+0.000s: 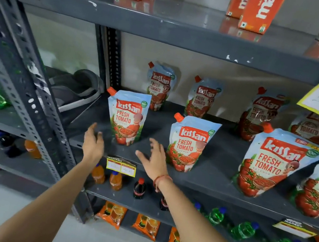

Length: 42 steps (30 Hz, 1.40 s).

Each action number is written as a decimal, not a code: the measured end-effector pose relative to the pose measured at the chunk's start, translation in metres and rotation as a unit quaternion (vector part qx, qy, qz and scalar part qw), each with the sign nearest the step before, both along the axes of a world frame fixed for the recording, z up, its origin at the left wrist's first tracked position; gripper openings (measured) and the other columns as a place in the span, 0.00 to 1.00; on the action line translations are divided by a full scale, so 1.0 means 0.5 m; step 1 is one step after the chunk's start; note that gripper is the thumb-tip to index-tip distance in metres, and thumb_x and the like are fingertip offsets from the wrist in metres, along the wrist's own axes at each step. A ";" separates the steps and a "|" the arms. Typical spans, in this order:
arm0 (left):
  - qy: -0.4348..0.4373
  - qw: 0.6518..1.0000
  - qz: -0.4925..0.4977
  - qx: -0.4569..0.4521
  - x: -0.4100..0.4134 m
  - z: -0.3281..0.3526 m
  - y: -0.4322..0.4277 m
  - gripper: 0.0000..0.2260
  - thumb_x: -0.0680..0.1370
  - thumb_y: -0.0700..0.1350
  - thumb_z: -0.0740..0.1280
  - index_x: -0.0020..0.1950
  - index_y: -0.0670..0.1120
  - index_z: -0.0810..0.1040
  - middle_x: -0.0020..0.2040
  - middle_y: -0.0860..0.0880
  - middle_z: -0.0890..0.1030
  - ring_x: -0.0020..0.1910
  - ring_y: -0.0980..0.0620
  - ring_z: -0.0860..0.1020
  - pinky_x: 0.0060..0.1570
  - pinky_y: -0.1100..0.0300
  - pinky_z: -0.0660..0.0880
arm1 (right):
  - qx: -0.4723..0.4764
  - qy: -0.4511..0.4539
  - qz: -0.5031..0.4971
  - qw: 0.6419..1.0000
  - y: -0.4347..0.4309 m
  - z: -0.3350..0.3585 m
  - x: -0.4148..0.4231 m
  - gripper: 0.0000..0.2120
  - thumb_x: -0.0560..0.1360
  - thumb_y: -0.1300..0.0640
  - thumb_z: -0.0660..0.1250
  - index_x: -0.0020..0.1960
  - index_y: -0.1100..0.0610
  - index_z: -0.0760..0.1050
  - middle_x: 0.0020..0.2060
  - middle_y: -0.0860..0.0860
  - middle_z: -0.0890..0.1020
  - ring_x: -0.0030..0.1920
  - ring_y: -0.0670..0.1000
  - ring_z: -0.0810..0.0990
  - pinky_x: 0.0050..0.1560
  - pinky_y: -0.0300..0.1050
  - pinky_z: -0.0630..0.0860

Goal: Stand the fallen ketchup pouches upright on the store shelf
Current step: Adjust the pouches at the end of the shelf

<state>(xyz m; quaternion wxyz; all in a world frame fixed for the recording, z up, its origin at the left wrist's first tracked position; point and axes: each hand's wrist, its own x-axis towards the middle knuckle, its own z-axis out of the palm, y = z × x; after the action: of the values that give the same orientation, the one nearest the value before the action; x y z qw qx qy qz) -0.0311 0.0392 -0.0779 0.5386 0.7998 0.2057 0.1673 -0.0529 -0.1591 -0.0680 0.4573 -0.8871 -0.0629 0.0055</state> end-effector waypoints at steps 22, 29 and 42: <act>0.055 0.986 -0.156 -0.018 0.010 -0.008 -0.026 0.20 0.80 0.39 0.57 0.72 0.44 0.63 0.68 0.42 0.72 0.67 0.45 0.70 0.68 0.50 0.67 | 0.139 0.042 -0.048 0.988 0.059 -0.002 0.029 0.16 0.75 0.60 0.67 0.61 0.62 0.70 0.56 0.59 0.80 0.58 0.55 0.78 0.58 0.45 0.73; 0.062 0.987 -0.144 -0.014 -0.005 0.005 -0.037 0.19 0.80 0.40 0.57 0.72 0.45 0.64 0.69 0.43 0.73 0.67 0.46 0.70 0.67 0.52 0.66 | 0.115 0.050 -0.050 0.991 0.056 0.012 0.026 0.16 0.75 0.59 0.66 0.61 0.63 0.71 0.56 0.59 0.80 0.58 0.55 0.78 0.57 0.44 0.72; -0.043 0.999 -0.031 0.003 -0.076 0.064 -0.090 0.14 0.79 0.39 0.59 0.64 0.42 0.73 0.62 0.44 0.79 0.59 0.49 0.76 0.55 0.61 0.71 | -0.012 -0.088 -0.060 0.994 0.035 0.070 -0.027 0.13 0.78 0.63 0.59 0.60 0.62 0.74 0.59 0.58 0.77 0.59 0.57 0.76 0.60 0.49 0.74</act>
<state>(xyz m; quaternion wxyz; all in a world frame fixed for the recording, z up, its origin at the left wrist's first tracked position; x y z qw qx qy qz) -0.0691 -0.0058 -0.0459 0.5496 0.7994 0.1571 0.1850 -0.0662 -0.1415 -0.0332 0.4387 -0.8918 -0.0492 -0.0992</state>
